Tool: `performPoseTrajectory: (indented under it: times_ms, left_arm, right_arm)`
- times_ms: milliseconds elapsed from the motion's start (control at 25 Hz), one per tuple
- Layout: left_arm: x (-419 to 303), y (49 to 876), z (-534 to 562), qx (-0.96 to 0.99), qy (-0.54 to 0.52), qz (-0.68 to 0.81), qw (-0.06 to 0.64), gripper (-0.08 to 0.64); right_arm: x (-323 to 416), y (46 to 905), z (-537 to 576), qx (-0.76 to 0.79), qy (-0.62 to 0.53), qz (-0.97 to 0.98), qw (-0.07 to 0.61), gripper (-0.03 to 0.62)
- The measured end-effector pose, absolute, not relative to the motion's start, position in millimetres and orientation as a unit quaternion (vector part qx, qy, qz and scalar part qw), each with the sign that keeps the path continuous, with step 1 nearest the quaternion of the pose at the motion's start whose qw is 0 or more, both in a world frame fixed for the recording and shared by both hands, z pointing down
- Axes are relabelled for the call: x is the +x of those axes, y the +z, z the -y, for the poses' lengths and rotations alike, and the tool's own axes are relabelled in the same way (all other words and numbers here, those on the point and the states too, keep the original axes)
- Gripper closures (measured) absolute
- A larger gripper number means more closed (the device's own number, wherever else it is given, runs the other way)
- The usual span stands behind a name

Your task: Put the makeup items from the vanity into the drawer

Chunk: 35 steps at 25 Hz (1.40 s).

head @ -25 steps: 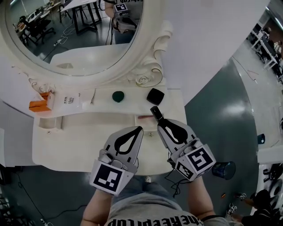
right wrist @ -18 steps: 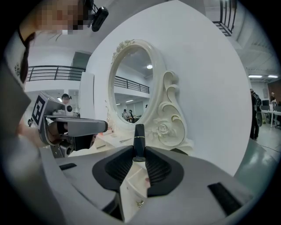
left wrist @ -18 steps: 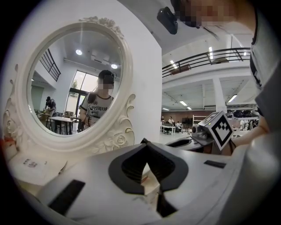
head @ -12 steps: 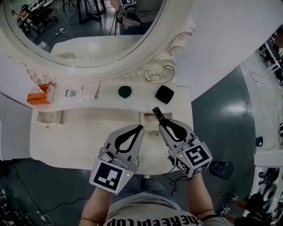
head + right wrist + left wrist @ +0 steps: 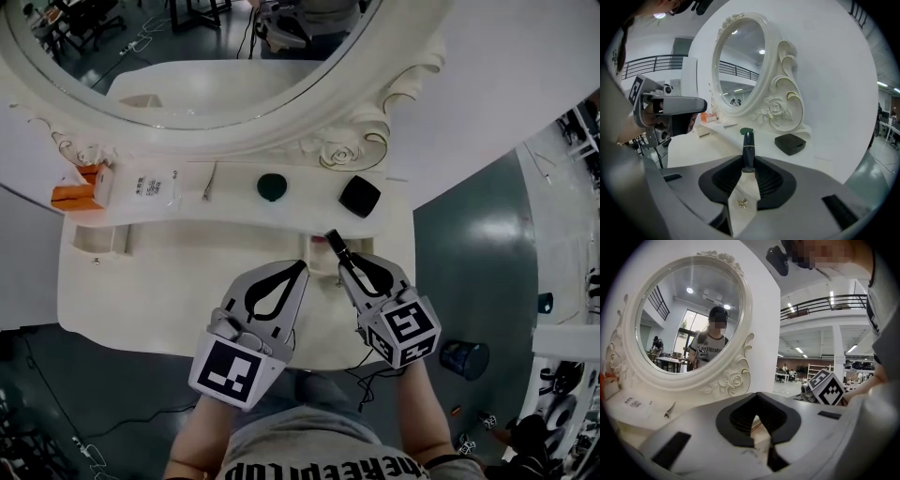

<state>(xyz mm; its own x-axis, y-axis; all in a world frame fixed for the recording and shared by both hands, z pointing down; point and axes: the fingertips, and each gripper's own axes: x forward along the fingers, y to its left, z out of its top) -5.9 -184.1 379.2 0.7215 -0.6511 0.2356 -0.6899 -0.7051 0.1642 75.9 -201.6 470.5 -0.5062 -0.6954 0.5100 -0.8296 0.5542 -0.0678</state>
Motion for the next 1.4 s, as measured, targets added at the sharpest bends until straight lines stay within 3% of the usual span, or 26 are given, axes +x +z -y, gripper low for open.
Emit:
performPoseTrajectory:
  times_ms: [640,1400]
  left_arm:
    - [-13.2,393.8,192.8,0.913,0.083,0.375,0.138,0.546]
    - [-10.4,396.8,197.6,0.910,0.086,0.379,0.142,0.546]
  right_arm:
    - [75.5,507.4,203.3,0.429,0.144,0.841,0.299,0.488]
    - [75.1,515.3,203.9,0.419,0.154,0.842,0.302,0.477]
